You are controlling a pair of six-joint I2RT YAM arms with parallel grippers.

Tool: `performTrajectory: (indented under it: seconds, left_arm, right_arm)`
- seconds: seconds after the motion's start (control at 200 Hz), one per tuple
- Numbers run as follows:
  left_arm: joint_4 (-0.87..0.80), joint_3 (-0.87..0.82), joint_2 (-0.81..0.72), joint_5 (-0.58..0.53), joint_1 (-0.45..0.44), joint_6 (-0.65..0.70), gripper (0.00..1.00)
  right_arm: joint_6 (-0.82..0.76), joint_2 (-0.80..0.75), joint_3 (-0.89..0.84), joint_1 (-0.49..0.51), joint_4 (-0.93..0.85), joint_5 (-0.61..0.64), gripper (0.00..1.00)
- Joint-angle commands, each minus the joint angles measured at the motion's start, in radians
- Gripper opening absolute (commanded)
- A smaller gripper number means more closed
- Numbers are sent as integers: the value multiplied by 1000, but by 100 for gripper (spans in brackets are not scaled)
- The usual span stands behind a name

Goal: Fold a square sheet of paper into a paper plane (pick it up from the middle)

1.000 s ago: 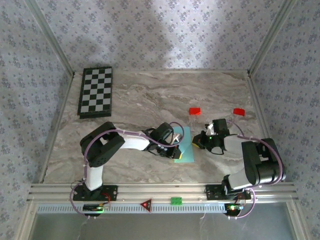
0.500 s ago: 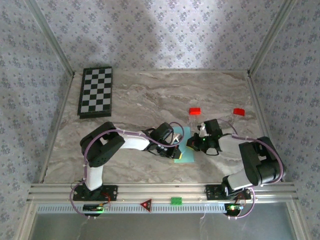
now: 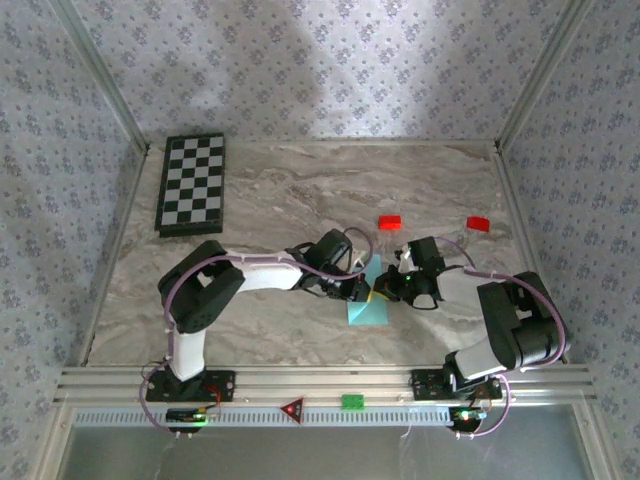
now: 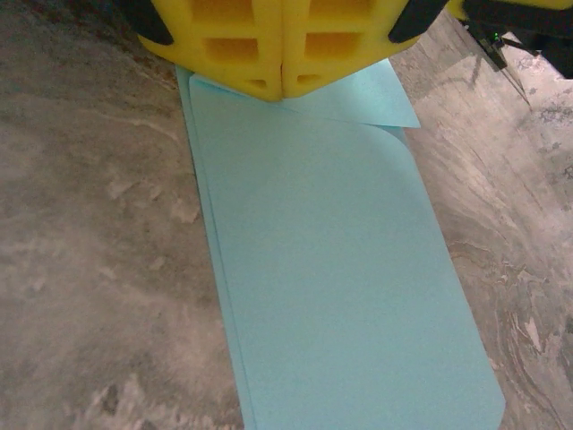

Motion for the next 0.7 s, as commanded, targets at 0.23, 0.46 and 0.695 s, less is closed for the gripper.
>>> performTrajectory:
  seconds: [0.23, 0.46, 0.695]
  left_arm:
    - [-50, 60, 108, 18, -8, 14, 1]
    - [-138, 55, 105, -38, -22, 62, 1]
    - [-189, 6, 64, -61, -41, 99, 2]
  right_arm:
    - [-14, 27, -34, -11, -39, 51, 2]
    - [-10, 35, -44, -13, -26, 52, 2]
    - [-15, 34, -41, -16, -35, 52, 2]
